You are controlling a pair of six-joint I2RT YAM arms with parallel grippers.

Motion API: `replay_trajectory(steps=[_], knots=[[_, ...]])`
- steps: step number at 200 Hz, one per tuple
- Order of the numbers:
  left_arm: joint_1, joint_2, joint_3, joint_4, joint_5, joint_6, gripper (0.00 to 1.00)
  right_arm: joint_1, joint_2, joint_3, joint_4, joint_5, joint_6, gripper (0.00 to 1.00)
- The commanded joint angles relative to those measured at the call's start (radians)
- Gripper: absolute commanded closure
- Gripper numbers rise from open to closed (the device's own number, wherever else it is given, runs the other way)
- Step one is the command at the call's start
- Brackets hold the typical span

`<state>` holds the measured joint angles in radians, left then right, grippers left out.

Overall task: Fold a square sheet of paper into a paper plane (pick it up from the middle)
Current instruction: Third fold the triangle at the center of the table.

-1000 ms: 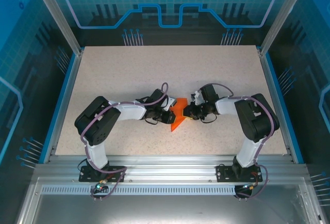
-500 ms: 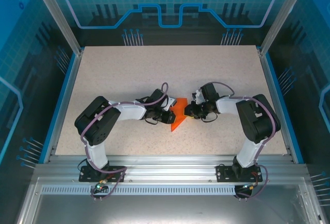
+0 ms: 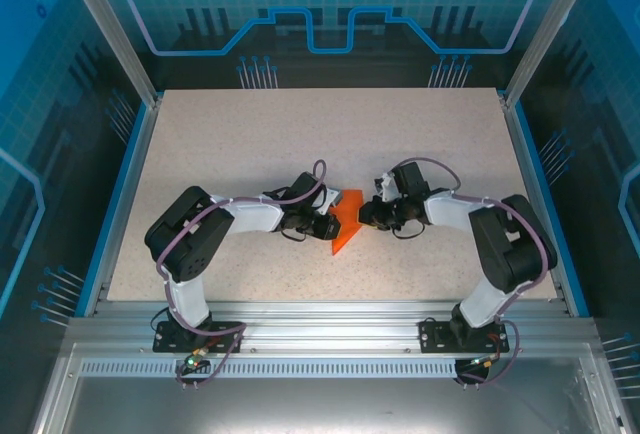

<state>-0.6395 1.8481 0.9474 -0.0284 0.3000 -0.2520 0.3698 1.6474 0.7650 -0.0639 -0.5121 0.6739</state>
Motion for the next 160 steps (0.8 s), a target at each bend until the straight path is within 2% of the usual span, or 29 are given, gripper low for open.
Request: replay_trajectory(steps=[1,53,123,160], knots=[[0.018,0.048,0.001,-0.057,-0.016,0.014,0.84,0.061,-0.028,-0.04,0.062,-0.012,0.067,0.84],[0.026,0.054,0.008,-0.063,-0.002,0.023,0.84,0.144,0.038,-0.083,0.229,-0.016,0.169,0.89],[0.032,0.059,0.013,-0.068,-0.001,0.023,0.84,0.167,0.129,-0.091,0.249,0.025,0.171,0.89],[0.032,0.064,0.016,-0.069,0.001,0.026,0.84,0.17,0.071,-0.113,0.274,0.013,0.176,0.88]])
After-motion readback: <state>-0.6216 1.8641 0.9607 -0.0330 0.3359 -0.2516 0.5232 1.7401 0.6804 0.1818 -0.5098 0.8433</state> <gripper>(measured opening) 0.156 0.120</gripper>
